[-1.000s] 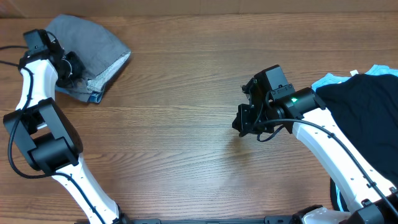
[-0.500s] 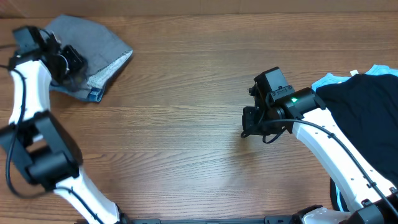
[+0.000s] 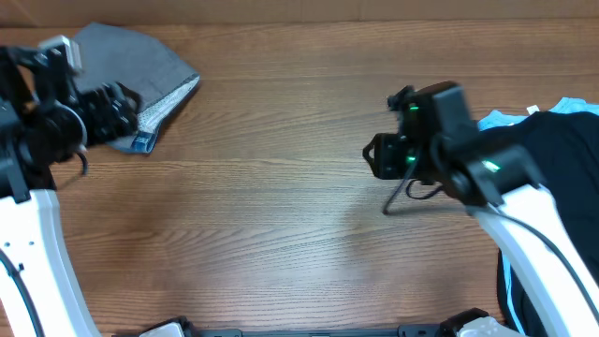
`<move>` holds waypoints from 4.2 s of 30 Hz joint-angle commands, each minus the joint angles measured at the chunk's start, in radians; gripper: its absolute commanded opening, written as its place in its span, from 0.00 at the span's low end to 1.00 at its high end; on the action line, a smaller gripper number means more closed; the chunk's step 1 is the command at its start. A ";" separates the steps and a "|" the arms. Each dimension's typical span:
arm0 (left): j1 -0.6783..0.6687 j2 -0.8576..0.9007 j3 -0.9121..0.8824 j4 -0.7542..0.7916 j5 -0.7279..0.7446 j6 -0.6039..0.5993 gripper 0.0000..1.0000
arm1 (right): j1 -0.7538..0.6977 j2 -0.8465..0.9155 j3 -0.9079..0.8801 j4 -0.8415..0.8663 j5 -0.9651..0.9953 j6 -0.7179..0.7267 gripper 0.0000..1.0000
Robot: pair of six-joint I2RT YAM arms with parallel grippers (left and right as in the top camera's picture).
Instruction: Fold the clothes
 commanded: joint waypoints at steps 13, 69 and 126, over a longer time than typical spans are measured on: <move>-0.180 -0.346 -0.005 -0.356 -0.143 0.086 1.00 | -0.002 -0.403 0.165 -0.048 0.078 -0.033 1.00; -0.180 -0.346 -0.008 -0.415 -0.186 0.072 1.00 | -0.054 -0.431 0.139 -0.126 0.276 -0.040 1.00; -0.180 -0.346 -0.008 -0.415 -0.186 0.072 1.00 | -0.348 -1.285 -1.364 0.930 0.092 -0.101 1.00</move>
